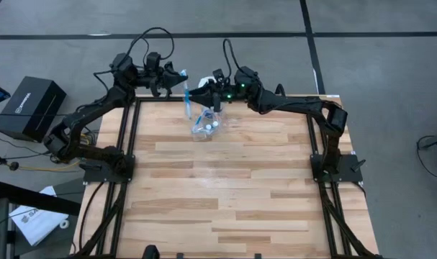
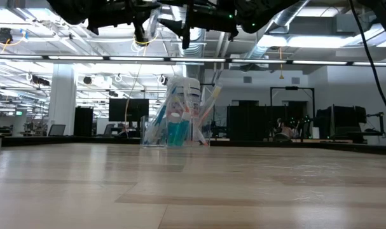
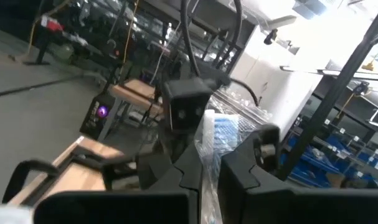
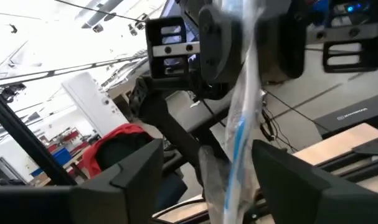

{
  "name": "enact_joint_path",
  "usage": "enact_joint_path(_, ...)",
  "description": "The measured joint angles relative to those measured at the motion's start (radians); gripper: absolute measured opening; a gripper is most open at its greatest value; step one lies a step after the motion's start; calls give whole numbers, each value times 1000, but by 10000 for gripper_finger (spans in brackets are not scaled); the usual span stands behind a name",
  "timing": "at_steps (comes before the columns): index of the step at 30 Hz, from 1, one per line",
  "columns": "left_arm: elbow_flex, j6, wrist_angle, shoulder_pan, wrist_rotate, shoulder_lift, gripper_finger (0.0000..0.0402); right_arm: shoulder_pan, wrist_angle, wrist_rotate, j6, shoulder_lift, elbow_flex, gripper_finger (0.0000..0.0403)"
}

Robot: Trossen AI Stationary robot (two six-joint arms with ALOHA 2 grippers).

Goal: Pick & Place toothbrushing station
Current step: Adjust the blue toothbrush in the transparent organizer

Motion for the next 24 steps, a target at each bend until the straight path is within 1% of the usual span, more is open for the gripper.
enact_joint_path(3,0,2,-38,46,71,0,11,-42,-6,-18,0,-7,0,246)
enact_joint_path(6,-11,47,-88,78,133,-1,11,-100,-42,-29,-18,-33,0,241)
enact_joint_path(8,-32,123,-140,83,136,-4,11,-142,-71,-36,-33,-61,0,230)
enact_joint_path(10,-65,245,-164,72,92,-20,11,-176,-98,-36,-59,-102,0,217)
enact_joint_path(13,-111,365,-156,25,-24,-42,11,-221,-155,-41,-108,-170,0,196)
enact_joint_path(19,-215,508,-150,-88,-189,-49,10,-283,-330,-42,-238,-298,0,160)
enact_joint_path(24,-310,580,-39,-164,-298,-48,10,-305,-414,-41,-300,-362,0,146)
